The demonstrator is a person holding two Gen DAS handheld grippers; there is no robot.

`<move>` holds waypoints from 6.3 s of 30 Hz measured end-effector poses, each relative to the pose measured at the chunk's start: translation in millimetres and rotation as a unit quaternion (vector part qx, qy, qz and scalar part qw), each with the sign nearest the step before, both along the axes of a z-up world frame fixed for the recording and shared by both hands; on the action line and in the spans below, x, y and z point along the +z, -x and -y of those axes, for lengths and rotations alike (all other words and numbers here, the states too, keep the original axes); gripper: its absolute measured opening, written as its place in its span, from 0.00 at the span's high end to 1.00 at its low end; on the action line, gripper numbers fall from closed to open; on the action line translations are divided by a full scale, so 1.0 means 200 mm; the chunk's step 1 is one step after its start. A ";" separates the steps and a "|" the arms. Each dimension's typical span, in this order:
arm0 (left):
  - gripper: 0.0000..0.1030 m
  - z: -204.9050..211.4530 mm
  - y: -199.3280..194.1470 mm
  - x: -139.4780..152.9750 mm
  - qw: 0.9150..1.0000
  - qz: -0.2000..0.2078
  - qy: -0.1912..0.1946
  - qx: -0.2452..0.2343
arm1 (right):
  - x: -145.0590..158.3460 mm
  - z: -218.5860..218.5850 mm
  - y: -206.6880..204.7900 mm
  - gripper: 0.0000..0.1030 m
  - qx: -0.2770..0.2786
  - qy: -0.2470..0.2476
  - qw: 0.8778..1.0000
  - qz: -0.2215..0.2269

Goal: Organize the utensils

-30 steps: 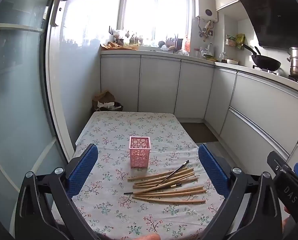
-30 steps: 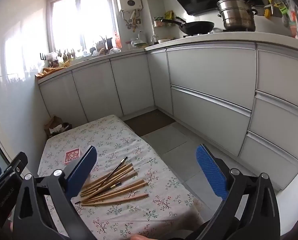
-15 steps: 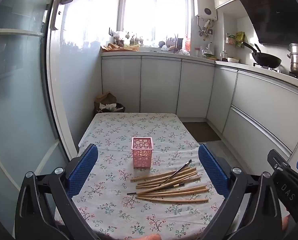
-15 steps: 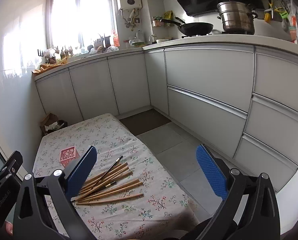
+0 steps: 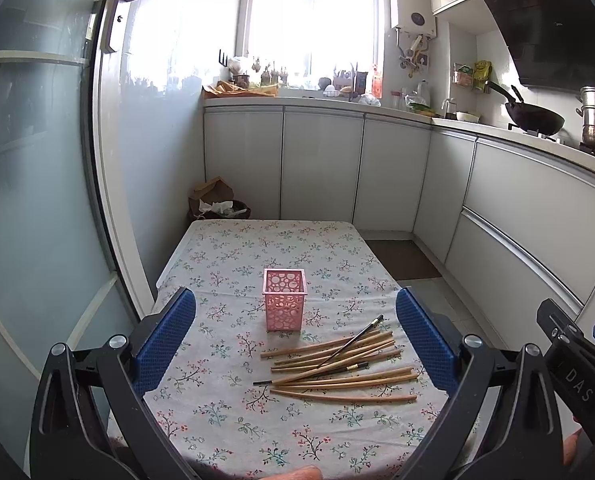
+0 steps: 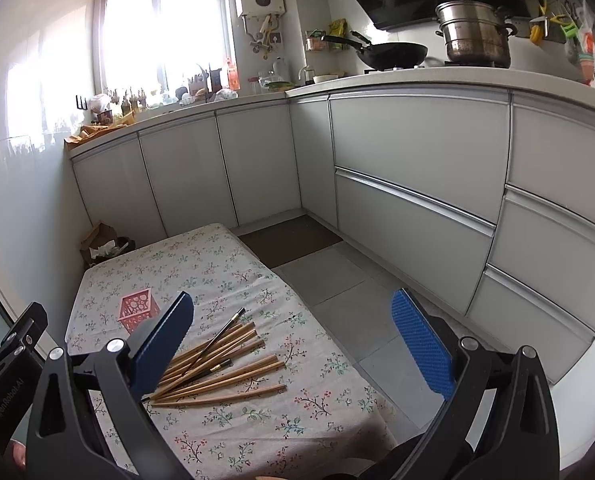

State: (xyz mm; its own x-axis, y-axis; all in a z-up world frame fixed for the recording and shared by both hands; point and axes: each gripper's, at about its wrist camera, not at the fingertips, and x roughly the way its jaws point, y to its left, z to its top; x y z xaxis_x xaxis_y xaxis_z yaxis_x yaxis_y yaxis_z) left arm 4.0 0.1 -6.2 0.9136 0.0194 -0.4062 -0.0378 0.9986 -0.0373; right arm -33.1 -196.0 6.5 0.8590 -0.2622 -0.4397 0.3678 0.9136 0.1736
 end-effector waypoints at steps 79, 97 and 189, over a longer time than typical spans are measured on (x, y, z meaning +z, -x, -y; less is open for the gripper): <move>0.07 0.15 -0.17 -0.13 0.997 -0.058 -0.019 -0.042 | -0.16 0.10 -0.12 0.06 -0.008 -0.041 0.998 -0.039; 0.07 0.88 -1.23 -0.44 0.878 -0.320 -0.085 -0.347 | -0.93 0.59 -0.51 0.06 -0.002 -0.195 0.969 -0.153; 0.94 -0.33 -0.48 0.06 0.956 -0.048 0.109 -0.267 | -0.84 -0.18 -0.85 0.92 0.136 -0.212 0.949 -0.188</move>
State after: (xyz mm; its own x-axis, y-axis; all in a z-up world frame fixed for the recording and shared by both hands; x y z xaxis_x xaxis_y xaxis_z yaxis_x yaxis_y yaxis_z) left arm 99.3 65.8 6.3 0.7282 -0.5342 -0.4293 0.4618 0.8453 -0.2686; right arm 136.2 -160.8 -161.0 0.6312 0.2159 -0.7450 0.2377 0.8604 0.4507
